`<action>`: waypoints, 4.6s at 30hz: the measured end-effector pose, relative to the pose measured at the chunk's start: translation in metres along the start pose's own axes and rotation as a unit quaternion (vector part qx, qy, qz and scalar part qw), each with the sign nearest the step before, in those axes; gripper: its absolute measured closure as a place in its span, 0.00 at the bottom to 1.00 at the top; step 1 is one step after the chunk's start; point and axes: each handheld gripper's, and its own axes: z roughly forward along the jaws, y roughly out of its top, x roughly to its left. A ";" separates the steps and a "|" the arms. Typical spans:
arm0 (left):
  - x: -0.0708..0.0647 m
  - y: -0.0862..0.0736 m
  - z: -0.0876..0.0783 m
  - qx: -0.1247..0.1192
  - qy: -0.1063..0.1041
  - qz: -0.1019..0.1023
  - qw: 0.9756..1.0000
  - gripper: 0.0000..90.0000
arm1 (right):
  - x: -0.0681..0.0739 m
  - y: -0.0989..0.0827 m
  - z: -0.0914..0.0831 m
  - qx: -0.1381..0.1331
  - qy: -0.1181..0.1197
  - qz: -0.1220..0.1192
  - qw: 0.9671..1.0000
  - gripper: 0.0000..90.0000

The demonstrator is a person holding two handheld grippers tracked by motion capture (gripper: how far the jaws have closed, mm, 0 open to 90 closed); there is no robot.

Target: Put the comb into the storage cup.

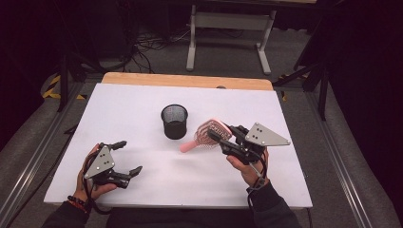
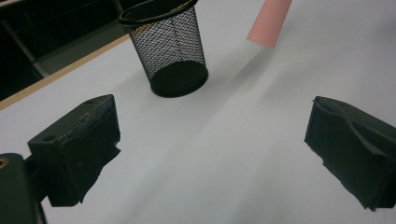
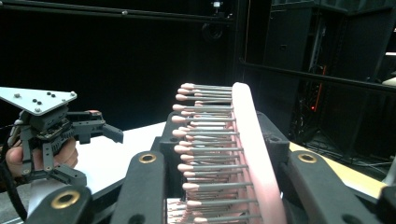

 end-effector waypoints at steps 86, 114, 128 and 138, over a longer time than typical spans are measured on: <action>0.004 -0.012 -0.001 0.012 0.004 -0.006 1.000 0.06 | -0.032 0.028 0.107 0.020 -0.080 -0.007 0.997 0.70; 0.005 -0.013 0.000 0.010 0.003 -0.011 1.000 0.07 | -0.026 -0.013 0.124 0.033 -0.075 0.031 0.996 0.69; 0.005 -0.014 0.002 0.018 0.005 -0.010 1.000 0.07 | -0.036 -0.022 0.122 0.031 -0.084 0.057 0.994 0.66; 0.004 -0.014 0.003 0.020 0.006 -0.010 1.000 0.07 | -0.039 -0.030 0.121 0.045 -0.091 0.062 0.993 0.63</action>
